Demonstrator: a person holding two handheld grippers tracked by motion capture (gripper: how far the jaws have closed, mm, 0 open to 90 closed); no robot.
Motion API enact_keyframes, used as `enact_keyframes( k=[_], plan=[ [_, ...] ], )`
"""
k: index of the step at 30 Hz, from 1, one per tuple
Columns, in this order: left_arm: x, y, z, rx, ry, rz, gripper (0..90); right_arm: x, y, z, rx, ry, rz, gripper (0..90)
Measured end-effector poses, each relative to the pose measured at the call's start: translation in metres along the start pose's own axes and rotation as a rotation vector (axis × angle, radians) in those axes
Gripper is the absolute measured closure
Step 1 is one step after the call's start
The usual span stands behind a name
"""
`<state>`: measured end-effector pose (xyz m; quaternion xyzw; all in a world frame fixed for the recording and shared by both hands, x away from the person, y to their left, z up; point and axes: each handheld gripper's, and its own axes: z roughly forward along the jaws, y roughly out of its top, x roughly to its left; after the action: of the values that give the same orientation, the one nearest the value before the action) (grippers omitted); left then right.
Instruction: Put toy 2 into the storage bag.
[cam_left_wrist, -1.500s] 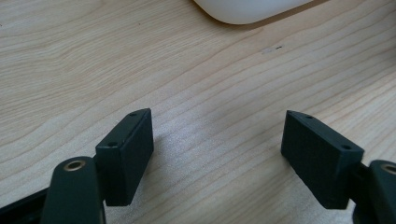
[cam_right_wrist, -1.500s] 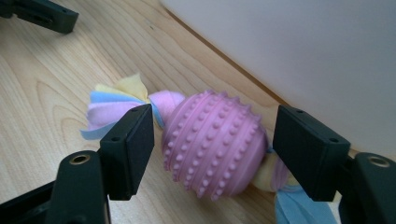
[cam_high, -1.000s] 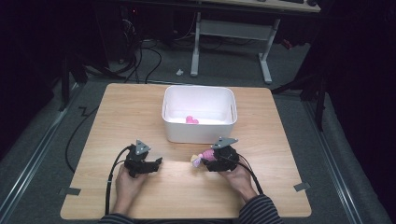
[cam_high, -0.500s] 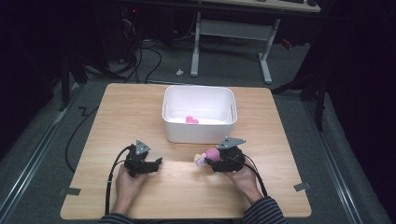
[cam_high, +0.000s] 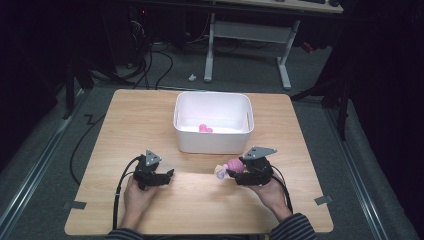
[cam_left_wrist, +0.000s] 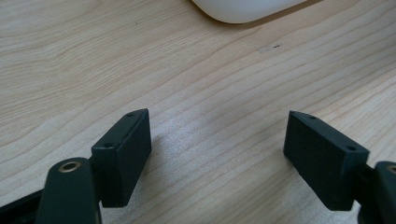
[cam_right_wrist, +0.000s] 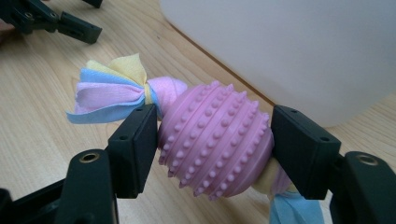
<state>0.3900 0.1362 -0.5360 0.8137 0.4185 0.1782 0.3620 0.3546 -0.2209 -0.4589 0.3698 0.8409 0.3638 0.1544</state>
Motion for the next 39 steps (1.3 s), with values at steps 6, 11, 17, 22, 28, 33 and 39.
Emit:
enact_keyframes(
  k=[6, 11, 17, 22, 28, 33, 39],
  plan=[
    [0.0, 0.0, 0.0, 0.001, -0.002, 0.002, 22.0, -0.004, 0.001, -0.015, -0.014, -0.015, 0.01, 34.0],
    [0.0, 0.0, 0.001, 0.005, 0.001, -0.001, 20.1, -0.007, 0.005, -0.029, -0.04, -0.021, 0.018, 34.0],
    [0.0, 0.0, 0.001, 0.007, -0.002, 0.0, 18.7, -0.015, 0.012, -0.045, -0.068, -0.023, 0.035, 34.0],
    [0.0, 0.001, 0.001, 0.007, -0.001, 0.003, 18.3, -0.016, 0.016, -0.05, -0.072, -0.026, 0.038, 34.0],
    [0.0, 0.001, 0.001, 0.008, 0.0, 0.001, 17.5, -0.022, 0.024, -0.056, -0.093, -0.015, 0.058, 34.0],
    [0.0, 0.001, 0.001, 0.008, 0.0, 0.0, 17.5, -0.025, 0.032, -0.063, -0.111, -0.013, 0.06, 34.0],
    [0.0, 0.001, 0.001, 0.009, 0.001, 0.0, 17.6, -0.027, 0.042, -0.069, -0.133, -0.013, 0.056, 34.0]
  ],
)
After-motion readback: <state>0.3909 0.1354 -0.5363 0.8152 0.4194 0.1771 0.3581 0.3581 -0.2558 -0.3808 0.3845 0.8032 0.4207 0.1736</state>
